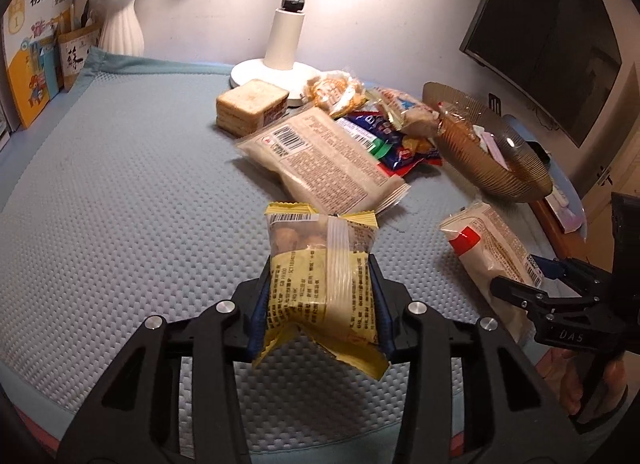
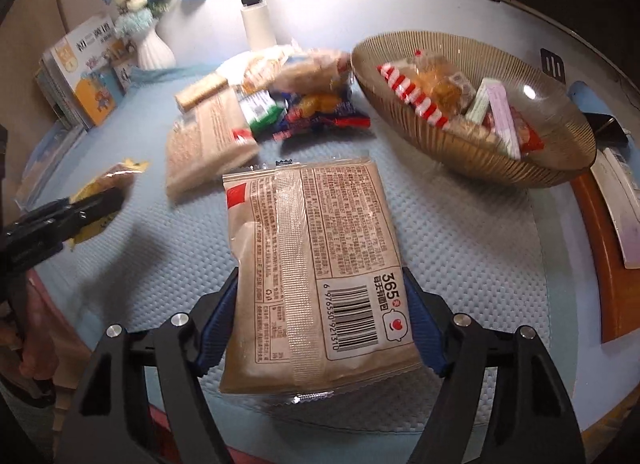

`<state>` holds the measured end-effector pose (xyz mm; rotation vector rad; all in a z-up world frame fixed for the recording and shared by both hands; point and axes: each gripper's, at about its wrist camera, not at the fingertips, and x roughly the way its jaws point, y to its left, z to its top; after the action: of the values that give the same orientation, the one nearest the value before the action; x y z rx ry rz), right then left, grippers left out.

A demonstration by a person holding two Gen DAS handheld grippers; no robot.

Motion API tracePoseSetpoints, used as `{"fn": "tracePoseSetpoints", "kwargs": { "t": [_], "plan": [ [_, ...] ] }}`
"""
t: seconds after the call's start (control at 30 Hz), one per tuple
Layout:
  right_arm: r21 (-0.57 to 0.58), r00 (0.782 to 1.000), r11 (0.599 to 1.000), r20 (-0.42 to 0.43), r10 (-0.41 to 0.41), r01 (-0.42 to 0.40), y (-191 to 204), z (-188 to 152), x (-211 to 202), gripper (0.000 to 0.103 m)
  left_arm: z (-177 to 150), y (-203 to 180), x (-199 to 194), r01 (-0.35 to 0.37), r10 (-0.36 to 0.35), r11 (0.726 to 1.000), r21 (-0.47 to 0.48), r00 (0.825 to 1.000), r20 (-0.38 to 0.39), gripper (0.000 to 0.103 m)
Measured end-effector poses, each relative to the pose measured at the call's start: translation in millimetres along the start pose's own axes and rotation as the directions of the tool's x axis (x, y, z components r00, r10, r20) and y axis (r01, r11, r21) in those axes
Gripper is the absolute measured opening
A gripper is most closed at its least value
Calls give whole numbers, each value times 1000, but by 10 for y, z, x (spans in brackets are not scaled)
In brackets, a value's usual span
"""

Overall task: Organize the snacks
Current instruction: 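Carry both bags over the glass bowl and open both grippers, then move both grippers back over the remaining snacks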

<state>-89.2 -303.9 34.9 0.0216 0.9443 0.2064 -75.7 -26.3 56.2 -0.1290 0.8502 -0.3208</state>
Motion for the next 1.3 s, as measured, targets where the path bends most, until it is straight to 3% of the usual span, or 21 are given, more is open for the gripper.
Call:
{"fn": "tracePoseSetpoints", "kwargs": {
  "t": [0.17, 0.4, 0.53, 0.7, 0.77, 0.8, 0.83, 0.87, 1.13, 1.3],
  "plan": [
    [32, 995, 999, 96, 16, -19, -175, 229, -371, 74, 315, -403, -109, 51, -56, 994, 94, 997, 55, 42],
    [135, 974, 987, 199, -109, 82, -820, 786, -662, 74, 943, -1156, 149, 147, -165, 963, 227, 984, 66, 42],
    [225, 965, 966, 196, -172, 126, -1299, 1133, -561, 74, 1280, -1559, 502, 201, -219, 944, 263, 975, 41, 42],
    [280, 962, 950, 192, -195, 136, -1654, 1444, -386, 77, 1555, -1940, 938, 238, -255, 929, 282, 967, 26, 42],
    [281, 965, 949, 178, -194, 139, -1728, 1503, -318, 78, 1629, -2046, 1063, 245, -267, 921, 304, 963, 30, 46],
    [281, 967, 950, 173, -188, 135, -1754, 1508, -299, 78, 1655, -2075, 1114, 235, -259, 921, 311, 965, 36, 53],
    [280, 968, 951, 172, -182, 129, -1758, 1491, -300, 78, 1673, -2075, 1141, 216, -241, 927, 307, 970, 46, 69],
    [277, 968, 953, 174, -179, 126, -1760, 1477, -304, 78, 1688, -2041, 1150, 208, -233, 932, 295, 971, 52, 74],
    [235, 974, 970, 200, -109, 61, -1435, 1277, -467, 78, 1625, -1386, 637, 215, -240, 959, 186, 963, 123, 75],
    [111, 975, 994, 220, -28, 4, -856, 1166, -581, 78, 1437, -893, 90, 127, -153, 982, 138, 967, 204, 75]
  ]
}}
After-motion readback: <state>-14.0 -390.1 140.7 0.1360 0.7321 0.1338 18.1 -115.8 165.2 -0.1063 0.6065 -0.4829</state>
